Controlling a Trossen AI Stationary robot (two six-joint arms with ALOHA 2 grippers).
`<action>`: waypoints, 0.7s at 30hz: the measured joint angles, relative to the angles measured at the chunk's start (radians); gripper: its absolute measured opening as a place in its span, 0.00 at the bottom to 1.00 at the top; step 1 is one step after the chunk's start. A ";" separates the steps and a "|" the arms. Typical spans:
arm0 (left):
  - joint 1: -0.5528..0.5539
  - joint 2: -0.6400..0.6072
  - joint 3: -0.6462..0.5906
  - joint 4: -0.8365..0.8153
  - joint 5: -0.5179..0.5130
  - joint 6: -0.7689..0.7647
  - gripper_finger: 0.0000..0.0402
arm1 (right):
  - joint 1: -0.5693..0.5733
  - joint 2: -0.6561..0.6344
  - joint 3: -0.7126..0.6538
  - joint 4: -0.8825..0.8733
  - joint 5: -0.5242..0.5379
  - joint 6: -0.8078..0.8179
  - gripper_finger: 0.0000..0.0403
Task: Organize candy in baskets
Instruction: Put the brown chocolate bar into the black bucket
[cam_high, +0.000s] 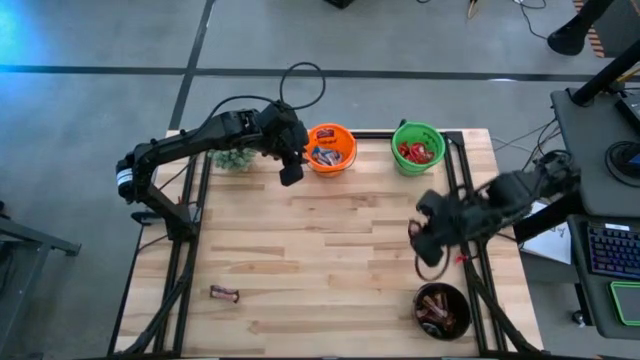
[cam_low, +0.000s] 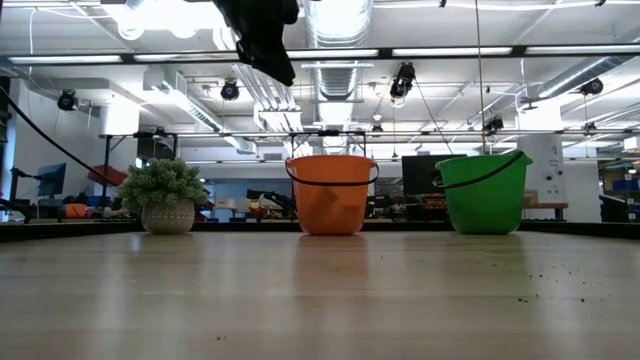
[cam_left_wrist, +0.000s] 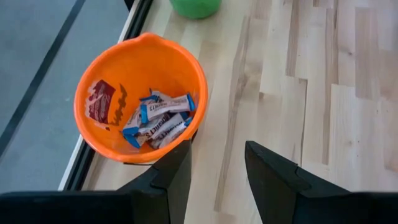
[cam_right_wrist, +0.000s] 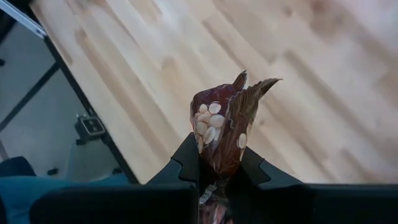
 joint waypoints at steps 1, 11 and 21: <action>0.000 0.000 0.000 -0.002 0.000 0.000 0.33 | 0.025 0.000 -0.019 0.003 0.002 0.038 0.07; 0.000 0.000 0.000 -0.011 0.000 0.026 0.32 | 0.267 0.001 -0.185 0.106 0.017 0.408 0.07; 0.000 0.000 0.000 -0.012 -0.001 0.026 0.32 | 0.464 0.027 -0.303 0.246 0.012 0.713 0.07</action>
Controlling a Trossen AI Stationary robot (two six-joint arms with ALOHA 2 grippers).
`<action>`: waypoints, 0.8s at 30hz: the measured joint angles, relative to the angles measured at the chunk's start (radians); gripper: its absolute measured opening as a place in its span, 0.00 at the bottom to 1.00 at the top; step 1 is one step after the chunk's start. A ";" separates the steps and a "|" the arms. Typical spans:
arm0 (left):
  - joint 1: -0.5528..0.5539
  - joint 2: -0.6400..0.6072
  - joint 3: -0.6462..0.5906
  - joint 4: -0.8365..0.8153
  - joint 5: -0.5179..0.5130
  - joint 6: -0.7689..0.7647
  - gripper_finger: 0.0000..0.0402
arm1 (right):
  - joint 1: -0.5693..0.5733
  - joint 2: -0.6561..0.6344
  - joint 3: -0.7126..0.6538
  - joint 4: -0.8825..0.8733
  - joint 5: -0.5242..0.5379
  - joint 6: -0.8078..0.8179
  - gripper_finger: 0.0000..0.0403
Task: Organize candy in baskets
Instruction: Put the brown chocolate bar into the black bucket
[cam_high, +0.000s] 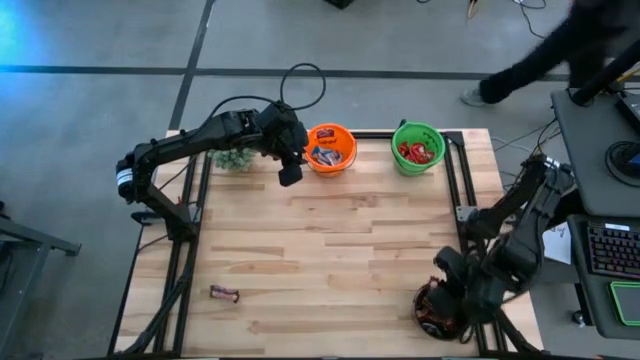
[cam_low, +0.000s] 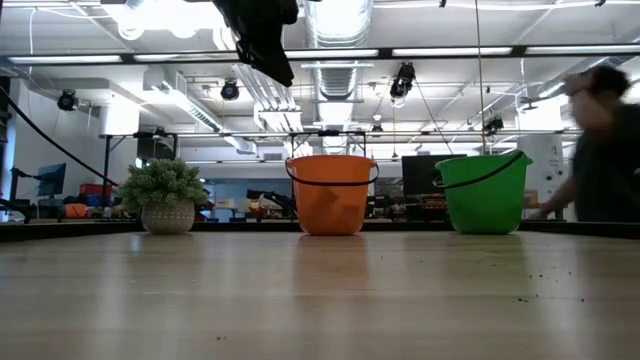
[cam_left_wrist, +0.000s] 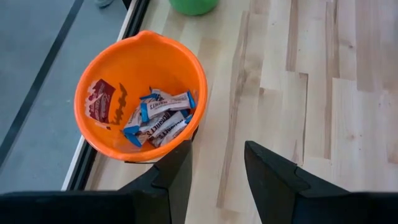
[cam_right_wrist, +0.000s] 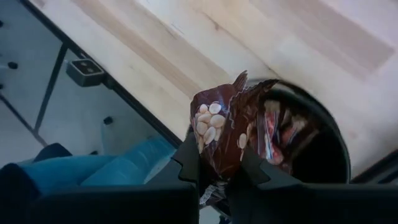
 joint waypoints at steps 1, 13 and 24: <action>0.000 0.000 0.000 0.000 0.000 0.000 0.32 | 0.011 0.009 -0.002 0.000 -0.002 0.018 0.07; 0.000 0.000 0.000 0.000 -0.101 -0.012 0.32 | 0.063 0.123 -0.002 0.010 -0.127 0.083 0.09; -0.001 0.000 0.000 -0.009 -0.122 -0.030 0.32 | 0.063 0.163 -0.002 0.014 -0.134 0.084 0.34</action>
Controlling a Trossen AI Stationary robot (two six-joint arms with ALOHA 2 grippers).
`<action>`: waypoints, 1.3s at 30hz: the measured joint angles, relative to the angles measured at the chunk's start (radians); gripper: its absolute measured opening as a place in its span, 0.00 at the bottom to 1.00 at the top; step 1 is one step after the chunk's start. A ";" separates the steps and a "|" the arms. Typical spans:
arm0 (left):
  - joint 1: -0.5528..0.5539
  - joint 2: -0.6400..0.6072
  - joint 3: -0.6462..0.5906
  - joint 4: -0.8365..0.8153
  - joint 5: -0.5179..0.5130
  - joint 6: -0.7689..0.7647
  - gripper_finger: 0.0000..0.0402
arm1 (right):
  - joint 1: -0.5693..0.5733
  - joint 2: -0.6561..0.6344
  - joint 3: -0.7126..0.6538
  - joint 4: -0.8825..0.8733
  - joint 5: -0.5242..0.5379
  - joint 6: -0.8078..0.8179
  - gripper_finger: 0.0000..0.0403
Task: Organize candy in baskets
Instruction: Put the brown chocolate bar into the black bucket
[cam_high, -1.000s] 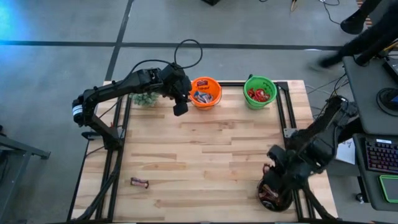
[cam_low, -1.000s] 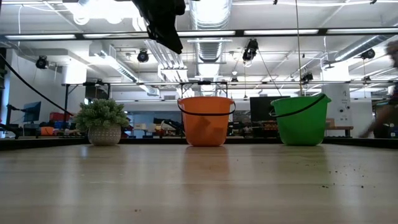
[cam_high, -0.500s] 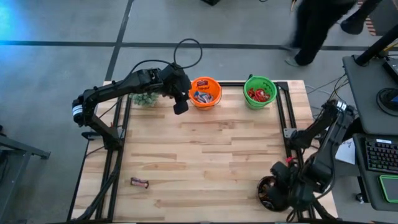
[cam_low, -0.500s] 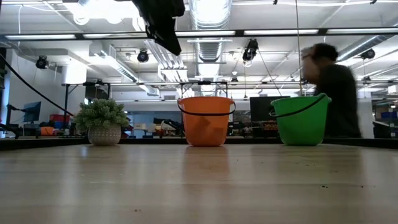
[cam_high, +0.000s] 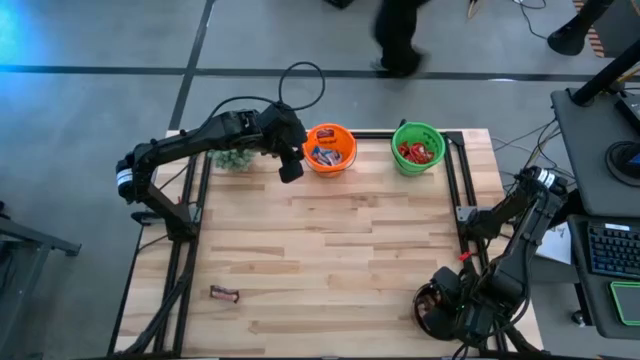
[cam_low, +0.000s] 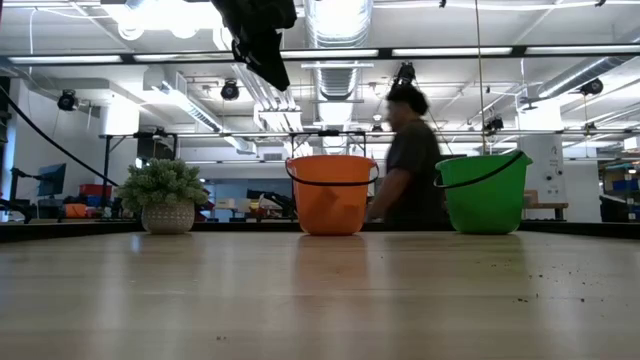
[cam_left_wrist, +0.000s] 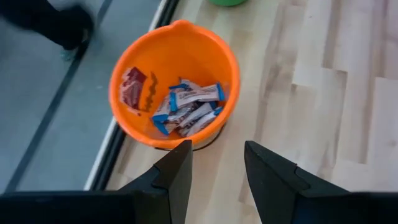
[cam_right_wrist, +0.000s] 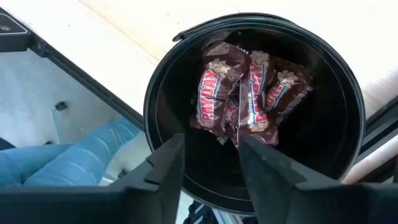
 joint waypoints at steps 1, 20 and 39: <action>-0.002 0.000 0.000 0.000 -0.011 0.000 0.32 | 0.000 0.000 0.000 0.001 0.000 0.000 0.36; -0.010 0.000 0.000 -0.169 -0.018 -0.177 0.52 | -0.032 -0.002 0.000 -0.078 0.207 -0.139 0.48; -0.093 0.000 0.000 -0.469 -0.027 -0.673 0.52 | -0.392 -0.227 0.006 -0.371 0.574 -0.644 0.48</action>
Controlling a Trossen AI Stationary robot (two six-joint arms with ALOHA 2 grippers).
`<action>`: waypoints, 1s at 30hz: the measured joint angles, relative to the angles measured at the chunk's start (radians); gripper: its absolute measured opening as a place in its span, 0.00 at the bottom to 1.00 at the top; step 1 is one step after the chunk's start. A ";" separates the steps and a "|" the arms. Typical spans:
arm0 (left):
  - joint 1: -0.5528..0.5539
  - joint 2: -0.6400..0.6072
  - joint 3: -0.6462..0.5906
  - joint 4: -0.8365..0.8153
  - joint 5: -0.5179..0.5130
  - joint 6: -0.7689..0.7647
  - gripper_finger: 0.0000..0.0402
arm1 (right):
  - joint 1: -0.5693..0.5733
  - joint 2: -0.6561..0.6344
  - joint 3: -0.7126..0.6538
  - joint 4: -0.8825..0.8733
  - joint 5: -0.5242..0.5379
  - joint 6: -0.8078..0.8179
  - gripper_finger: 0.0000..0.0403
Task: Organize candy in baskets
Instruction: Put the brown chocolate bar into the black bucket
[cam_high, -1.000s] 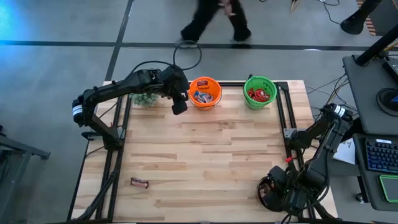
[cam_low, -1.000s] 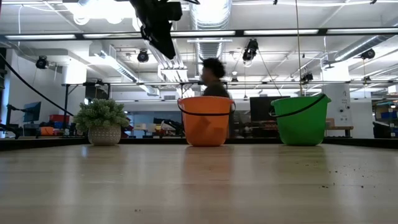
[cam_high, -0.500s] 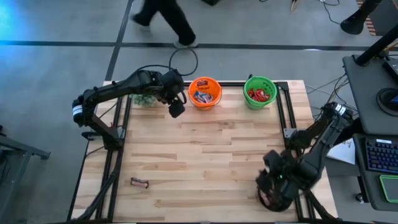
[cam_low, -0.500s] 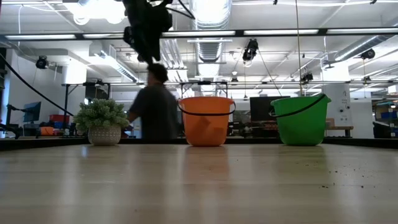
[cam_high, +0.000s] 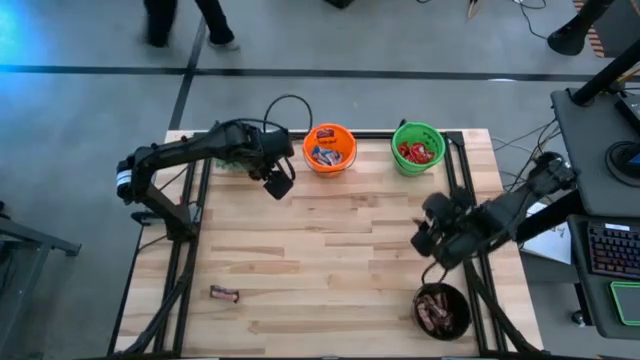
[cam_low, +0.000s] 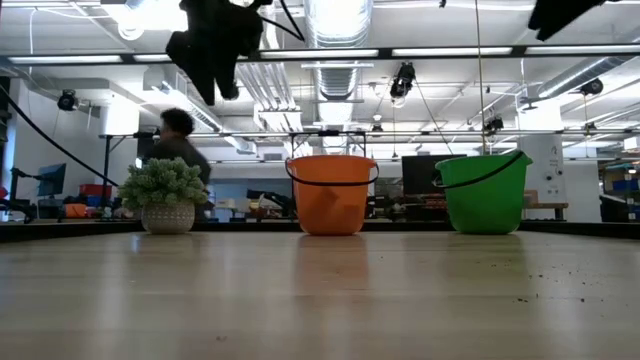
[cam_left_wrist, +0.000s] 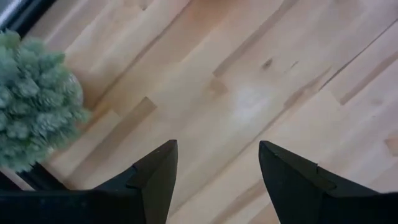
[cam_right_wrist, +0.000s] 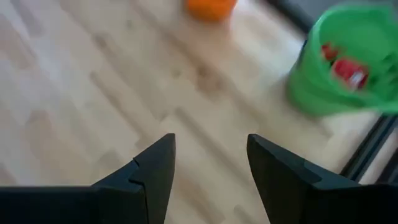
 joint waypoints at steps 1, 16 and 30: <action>-0.011 0.000 0.000 -0.004 0.000 -0.021 0.52 | -0.016 -0.020 0.000 0.000 0.021 -0.033 0.48; -0.311 0.000 -0.002 -0.113 0.111 -0.157 0.52 | -0.115 -0.322 0.001 -0.006 0.080 -0.416 0.48; -0.507 -0.009 -0.030 -0.192 0.175 -0.232 0.52 | -0.115 -0.394 0.012 0.002 0.080 -0.372 0.48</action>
